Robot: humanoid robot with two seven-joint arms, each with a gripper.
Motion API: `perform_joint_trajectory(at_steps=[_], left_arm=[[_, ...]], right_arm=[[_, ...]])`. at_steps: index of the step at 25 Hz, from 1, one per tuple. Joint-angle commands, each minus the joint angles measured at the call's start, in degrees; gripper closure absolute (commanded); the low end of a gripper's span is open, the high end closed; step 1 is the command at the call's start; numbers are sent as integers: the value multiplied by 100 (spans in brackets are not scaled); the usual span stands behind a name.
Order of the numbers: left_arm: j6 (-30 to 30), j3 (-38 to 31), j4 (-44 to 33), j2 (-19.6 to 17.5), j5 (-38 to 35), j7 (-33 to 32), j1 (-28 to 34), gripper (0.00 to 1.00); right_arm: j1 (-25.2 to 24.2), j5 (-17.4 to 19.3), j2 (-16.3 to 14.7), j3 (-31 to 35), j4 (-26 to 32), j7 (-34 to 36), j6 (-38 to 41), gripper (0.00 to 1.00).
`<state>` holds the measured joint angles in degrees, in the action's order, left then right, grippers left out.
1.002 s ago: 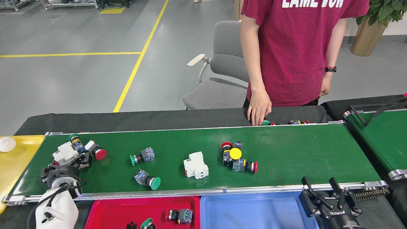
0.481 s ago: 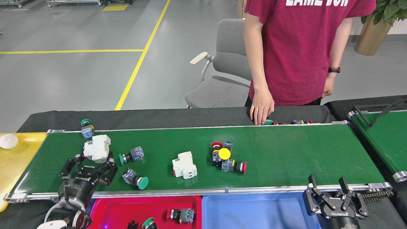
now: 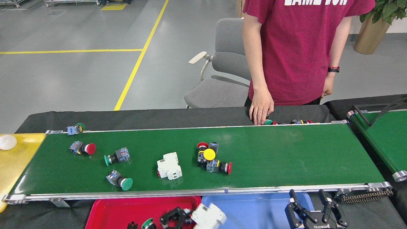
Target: Pick switch part from conveyor to tray
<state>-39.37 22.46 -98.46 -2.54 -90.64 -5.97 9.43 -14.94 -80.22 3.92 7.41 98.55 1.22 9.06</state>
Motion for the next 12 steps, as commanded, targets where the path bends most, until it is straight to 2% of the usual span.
perform_joint_trajectory(at_steps=[1, 3, 4, 10, 12], left_arm=[[113, 100, -86, 192, -24, -440, -11, 43], [473, 109, -86, 420, -200, -563, 77, 12], [623, 109, -86, 491, -270, -563, 112, 2], [817, 4, -200, 561, -270, -554, 226, 0], [1001, -278, -332, 570, -244, -528, 384, 0]], right_arm=[[17, 7, -50, -3, 120, 10, 61, 5], [8, 7, -146, -3, 182, -8, 114, 5], [8, 24, -199, -3, 182, -25, 184, 5], [-80, 235, -454, 15, 182, -60, 518, 5], [-106, 244, -586, 15, 200, -60, 518, 5]])
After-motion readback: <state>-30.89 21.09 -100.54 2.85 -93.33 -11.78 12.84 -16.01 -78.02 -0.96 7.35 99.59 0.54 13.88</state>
